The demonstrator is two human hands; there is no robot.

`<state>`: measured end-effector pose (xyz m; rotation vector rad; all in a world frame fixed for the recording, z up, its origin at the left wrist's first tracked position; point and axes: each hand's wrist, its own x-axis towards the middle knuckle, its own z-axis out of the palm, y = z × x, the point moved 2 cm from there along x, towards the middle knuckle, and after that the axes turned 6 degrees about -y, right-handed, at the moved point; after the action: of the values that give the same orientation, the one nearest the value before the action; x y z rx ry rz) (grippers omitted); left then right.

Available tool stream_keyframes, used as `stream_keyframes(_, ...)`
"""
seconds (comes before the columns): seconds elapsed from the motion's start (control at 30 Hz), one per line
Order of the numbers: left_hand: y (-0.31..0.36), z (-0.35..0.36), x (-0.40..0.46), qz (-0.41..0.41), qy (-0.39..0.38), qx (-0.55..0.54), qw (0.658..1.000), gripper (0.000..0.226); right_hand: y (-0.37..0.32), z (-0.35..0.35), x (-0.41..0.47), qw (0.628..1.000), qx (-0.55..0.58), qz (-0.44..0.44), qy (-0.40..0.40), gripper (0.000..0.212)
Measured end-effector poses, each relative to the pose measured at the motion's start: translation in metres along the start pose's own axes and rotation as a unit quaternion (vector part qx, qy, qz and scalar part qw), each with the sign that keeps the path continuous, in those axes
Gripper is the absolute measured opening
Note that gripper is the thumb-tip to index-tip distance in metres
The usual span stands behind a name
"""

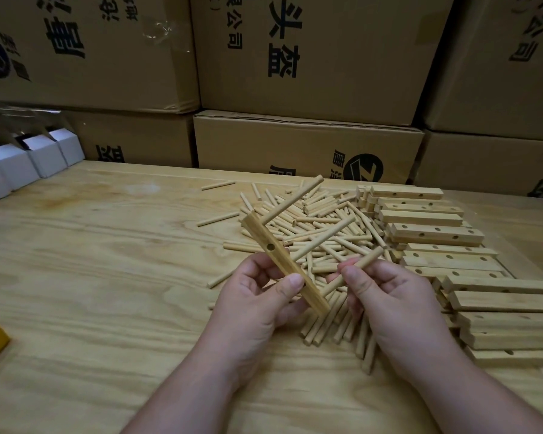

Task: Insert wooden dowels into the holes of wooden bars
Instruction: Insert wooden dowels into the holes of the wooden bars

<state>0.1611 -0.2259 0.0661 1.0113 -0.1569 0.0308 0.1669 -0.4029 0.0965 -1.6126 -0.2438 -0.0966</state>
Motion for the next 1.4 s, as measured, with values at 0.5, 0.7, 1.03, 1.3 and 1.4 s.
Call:
stream_keyframes(0.5, -0.002, 0.003, -0.002, -0.027, -0.031, 0.042, 0.998, 0.035, -0.02, -0.012, 0.006, 0.996, 0.055, -0.062, 0.042, 0.033)
stream_keyframes(0.7, -0.003, 0.004, -0.003, -0.033, -0.052, 0.063, 0.996, 0.032, -0.014, -0.015, 0.009, 0.996, 0.044, -0.056, 0.06, 0.032)
stream_keyframes(1.03, 0.004, 0.003, 0.002, -0.014, 0.008, -0.043, 0.999, 0.036, -0.011, -0.001, -0.002, 0.978, -0.208, -0.024, -0.008, 0.04)
stream_keyframes(1.3, 0.005, 0.002, 0.004, 0.0, 0.041, -0.063, 0.997, 0.033, -0.018, 0.004, 0.006, 0.939, -0.335, 0.0, -0.078, 0.005)
stream_keyframes(1.4, 0.007, -0.001, 0.006, -0.004, 0.064, -0.085, 0.994, 0.044, -0.021, 0.019, 0.022, 0.923, -0.374, -0.009, -0.086, 0.009)
